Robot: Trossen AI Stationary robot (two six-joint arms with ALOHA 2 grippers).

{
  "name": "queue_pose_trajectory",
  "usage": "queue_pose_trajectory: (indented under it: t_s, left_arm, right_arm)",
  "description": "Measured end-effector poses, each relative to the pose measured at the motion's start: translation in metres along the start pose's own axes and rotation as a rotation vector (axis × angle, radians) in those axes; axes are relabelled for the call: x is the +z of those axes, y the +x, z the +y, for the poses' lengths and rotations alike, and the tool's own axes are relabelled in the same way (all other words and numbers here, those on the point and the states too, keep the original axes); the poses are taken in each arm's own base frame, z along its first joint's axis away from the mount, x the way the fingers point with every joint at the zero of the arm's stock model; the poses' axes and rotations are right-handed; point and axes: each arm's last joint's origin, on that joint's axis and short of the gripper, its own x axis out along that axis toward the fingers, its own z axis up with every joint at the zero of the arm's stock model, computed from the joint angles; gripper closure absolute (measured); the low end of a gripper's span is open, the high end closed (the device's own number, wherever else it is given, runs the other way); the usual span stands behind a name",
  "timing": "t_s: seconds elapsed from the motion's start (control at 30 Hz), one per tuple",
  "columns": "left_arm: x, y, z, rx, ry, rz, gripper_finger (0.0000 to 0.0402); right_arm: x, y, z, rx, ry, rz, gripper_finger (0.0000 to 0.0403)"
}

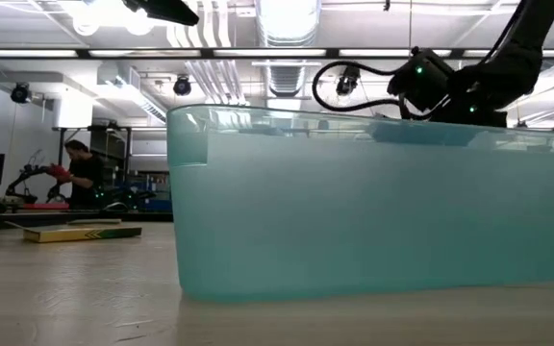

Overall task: Pick & Place School Supplies
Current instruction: Put the yellow crayon box into the green bin

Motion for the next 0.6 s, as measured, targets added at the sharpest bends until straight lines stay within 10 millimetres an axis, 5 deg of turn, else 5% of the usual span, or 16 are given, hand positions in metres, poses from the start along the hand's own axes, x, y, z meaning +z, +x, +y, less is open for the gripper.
queue_pose_trajectory:
  t_s: [0.6]
  left_arm:
    - [0.0,0.0,0.0,-0.001,0.001,0.002,0.0165]
  right_arm:
    - [-0.004,0.02,0.002,-0.004,-0.12,0.033,0.0262]
